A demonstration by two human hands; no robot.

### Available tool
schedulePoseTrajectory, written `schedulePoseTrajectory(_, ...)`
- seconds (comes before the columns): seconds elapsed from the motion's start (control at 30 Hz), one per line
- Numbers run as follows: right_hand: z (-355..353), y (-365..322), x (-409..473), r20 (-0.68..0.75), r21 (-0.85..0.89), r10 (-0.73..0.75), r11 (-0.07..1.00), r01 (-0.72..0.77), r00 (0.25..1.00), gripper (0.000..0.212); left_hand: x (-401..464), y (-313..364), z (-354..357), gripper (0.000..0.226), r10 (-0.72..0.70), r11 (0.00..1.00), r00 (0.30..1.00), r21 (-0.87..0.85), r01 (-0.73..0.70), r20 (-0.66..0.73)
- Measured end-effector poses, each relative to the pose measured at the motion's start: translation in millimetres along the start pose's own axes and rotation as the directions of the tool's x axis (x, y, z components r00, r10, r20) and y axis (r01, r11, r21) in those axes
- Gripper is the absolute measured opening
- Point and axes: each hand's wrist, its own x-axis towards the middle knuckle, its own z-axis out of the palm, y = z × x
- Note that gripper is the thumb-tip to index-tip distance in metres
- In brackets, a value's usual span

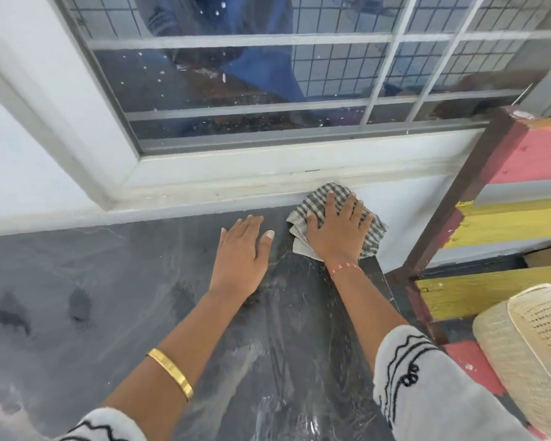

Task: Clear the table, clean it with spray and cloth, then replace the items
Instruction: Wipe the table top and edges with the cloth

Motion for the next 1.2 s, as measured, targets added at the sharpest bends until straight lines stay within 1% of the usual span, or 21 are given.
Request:
schedulePoseTrajectory(0.1,1.9,-2.7,-10.9,0.0,-0.026,0.018,1.0,-0.018,1.0,0.066,-5.1,-11.3,-11.2,0.05,0.049,0.998,0.998,-0.039,-0.047,0.034)
schedulePoseTrajectory(0.17,2.3,-11.3,-18.9,-0.016,-0.039,0.044,0.998,-0.045,0.999,0.066,-3.5,-24.0,-24.1,0.051,0.094,0.994,0.995,-0.054,-0.092,0.028)
schedulePoseTrajectory(0.23,2.9,-27.1,-29.7,-0.014,-0.052,0.076,0.996,-0.077,0.997,0.067,-2.1,-40.2,-41.6,0.05,0.11,0.992,0.994,-0.061,-0.109,0.011)
schedulePoseTrajectory(0.3,4.0,-54.3,-40.8,-0.004,-0.045,0.082,0.996,-0.082,0.997,0.067,-0.5,-56.2,-59.8,0.049,0.123,0.991,0.992,-0.059,-0.123,-0.001)
schedulePoseTrajectory(0.37,8.1,-97.6,-51.1,-0.003,-0.035,0.051,0.998,-0.051,0.999,0.067,1.7,-76.5,-78.5,0.049,0.146,0.988,0.989,-0.055,-0.144,0.018)
schedulePoseTrajectory(0.47,15.6,-162.9,-68.0,0.006,-0.036,-0.028,0.999,0.028,1.0,0.068,-2.0,-101.2,-101.4,0.048,0.167,0.985,0.985,-0.052,-0.165,0.04)
schedulePoseTrajectory(0.57,17.9,-219.5,-92.9,0.024,0.0,-0.139,0.99,0.139,0.99,0.065,-13.1,-118.5,-127.8,0.047,0.151,0.985,0.989,-0.083,-0.15,0.006)
schedulePoseTrajectory(0.67,16.0,-259.1,-124.8,0.063,0.011,-0.289,0.957,0.289,0.955,0.064,-25.0,-129.8,-148.2,0.046,0.145,0.987,0.989,-0.073,-0.146,-0.021)
schedulePoseTrajectory(0.73,20.1,-272.2,-140.3,0.074,0.04,-0.386,0.922,0.384,0.92,0.067,-29.1,-133.3,-155.3,0.047,0.136,0.988,0.99,-0.067,-0.137,-0.022)
schedulePoseTrajectory(0.83,30.7,-262.5,-152.4,0.057,0.053,-0.5,0.866,0.498,0.864,0.075,-33.7,-131.6,-153.9,0.045,0.12,0.991,0.993,-0.058,-0.121,-0.016)
schedulePoseTrajectory(0.93,31.8,-232.3,-154.9,0.051,0.079,-0.604,0.796,0.6,0.795,0.071,-38.0,-124.1,-141.9,0.047,0.137,0.989,0.99,-0.049,-0.138,-0.013)
schedulePoseTrajectory(0.97,28.9,-218.3,-155.0,0.05,0.089,-0.618,0.785,0.613,0.785,0.07,-39.7,-120.3,-135.1,0.048,0.136,0.989,0.991,-0.055,-0.136,-0.02)
schedulePoseTrajectory(1.03,22.3,-190.6,-150.6,0.073,0.066,-0.612,0.791,0.609,0.787,0.068,-42.5,-115.0,-122.1,0.045,0.107,0.991,0.993,-0.07,-0.11,-0.055)
schedulePoseTrajectory(1.1,17.8,-158.2,-142.4,0.103,0.03,-0.564,0.825,0.564,0.819,0.065,-48.3,-107.9,-107.6,0.045,0.079,0.994,0.993,-0.066,-0.085,-0.086)
schedulePoseTrajectory(1.17,13.0,-124.5,-135.2,0.102,0.0,-0.502,0.864,0.504,0.859,0.067,-58.4,-98.3,-91.9,0.05,0.06,0.996,0.996,-0.061,-0.064,-0.065)
schedulePoseTrajectory(1.2,11.5,-107.3,-132.1,0.096,-0.009,-0.473,0.879,0.476,0.876,0.073,-64.3,-91.8,-82.3,0.056,0.058,0.997,0.998,-0.052,-0.06,-0.04)
